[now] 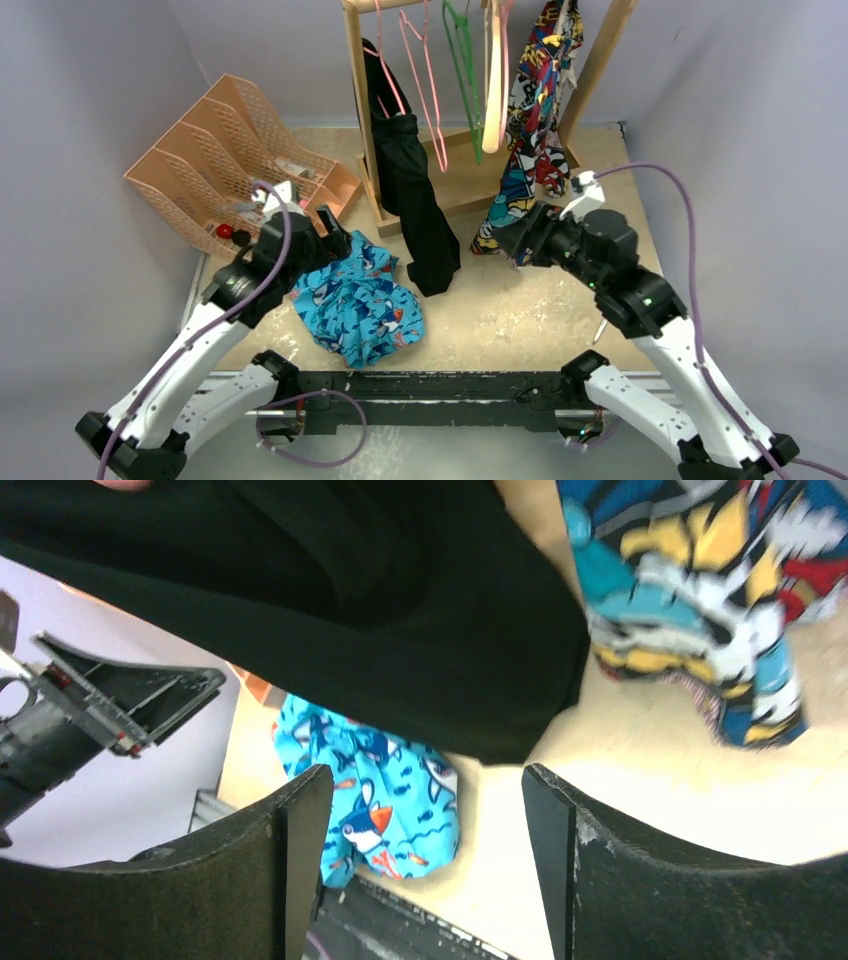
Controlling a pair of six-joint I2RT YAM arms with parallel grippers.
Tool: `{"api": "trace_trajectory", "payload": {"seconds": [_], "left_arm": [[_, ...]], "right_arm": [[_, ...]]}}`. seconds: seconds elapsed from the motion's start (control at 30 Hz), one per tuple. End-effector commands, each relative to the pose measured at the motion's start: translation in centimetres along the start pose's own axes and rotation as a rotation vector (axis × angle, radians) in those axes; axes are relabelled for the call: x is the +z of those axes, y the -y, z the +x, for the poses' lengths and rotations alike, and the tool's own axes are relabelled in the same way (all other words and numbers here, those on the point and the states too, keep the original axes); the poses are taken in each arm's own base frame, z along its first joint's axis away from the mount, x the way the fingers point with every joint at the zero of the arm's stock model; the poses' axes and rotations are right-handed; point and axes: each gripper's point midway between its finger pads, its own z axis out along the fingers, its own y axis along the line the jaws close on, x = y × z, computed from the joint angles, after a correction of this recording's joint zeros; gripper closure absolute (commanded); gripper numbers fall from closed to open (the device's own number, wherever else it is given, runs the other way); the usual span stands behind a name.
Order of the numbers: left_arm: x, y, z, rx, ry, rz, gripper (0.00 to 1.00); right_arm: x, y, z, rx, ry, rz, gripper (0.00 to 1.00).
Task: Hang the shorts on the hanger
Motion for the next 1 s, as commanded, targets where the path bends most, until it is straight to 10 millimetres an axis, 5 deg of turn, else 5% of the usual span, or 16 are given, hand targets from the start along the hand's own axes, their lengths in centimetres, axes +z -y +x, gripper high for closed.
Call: {"api": "trace_trajectory", "payload": {"seconds": [0.0,0.13,0.27,0.47,0.67,0.97], "left_arm": [[2.1,-0.9,4.0,-0.050,-0.109,-0.032,0.17],[3.0,-1.1,5.9,-0.047,-0.138,0.000,0.17],[2.6,-1.0,5.4,-0.027,-0.129,0.004,0.17],[0.9,-1.6,2.5,0.001,-0.040,-0.030,0.18],[-2.1,-1.9,-1.9,0.004,0.081,-0.073,0.18],[-6.9,-2.0,-6.9,-0.066,0.246,-0.051,0.18]], "right_arm": [[2.1,-1.0,3.8,0.140,-0.115,-0.104,0.31],[2.9,-0.8,6.6,0.199,-0.163,-0.128,0.37],[3.8,-1.3,10.3,0.216,-0.220,-0.152,0.39],[5.9,-6.0,17.0,0.057,-0.343,-0.167,0.37],[7.1,-11.2,21.4,-0.183,-0.374,-0.231,0.36],[10.0,-11.8,25.3,-0.320,-0.355,-0.259,0.35]]}}
